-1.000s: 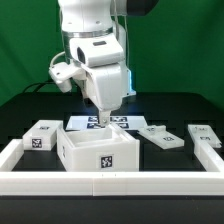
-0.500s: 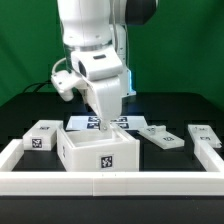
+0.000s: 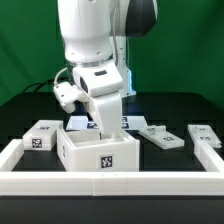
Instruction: Assemble cabinet
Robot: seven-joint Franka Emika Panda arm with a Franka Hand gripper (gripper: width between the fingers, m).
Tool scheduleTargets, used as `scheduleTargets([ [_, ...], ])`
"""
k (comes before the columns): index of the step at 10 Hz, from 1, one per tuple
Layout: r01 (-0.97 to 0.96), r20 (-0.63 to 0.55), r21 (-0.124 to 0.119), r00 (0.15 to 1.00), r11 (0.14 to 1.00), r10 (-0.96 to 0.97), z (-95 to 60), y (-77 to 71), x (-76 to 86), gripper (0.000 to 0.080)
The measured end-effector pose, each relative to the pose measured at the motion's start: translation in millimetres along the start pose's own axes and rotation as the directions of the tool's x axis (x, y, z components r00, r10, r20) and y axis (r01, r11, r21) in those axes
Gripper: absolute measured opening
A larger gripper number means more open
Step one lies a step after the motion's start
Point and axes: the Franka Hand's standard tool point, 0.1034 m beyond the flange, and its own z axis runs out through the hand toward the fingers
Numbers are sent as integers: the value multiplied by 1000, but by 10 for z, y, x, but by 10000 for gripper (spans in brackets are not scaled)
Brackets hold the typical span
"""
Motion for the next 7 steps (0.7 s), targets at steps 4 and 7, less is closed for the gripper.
scheduleTargets([
  [4,-4,-2,4,1000,1000,4,23,-12,-4,598],
  [7,-6,-3,5,1000,1000,6,25,-16,-8,267],
])
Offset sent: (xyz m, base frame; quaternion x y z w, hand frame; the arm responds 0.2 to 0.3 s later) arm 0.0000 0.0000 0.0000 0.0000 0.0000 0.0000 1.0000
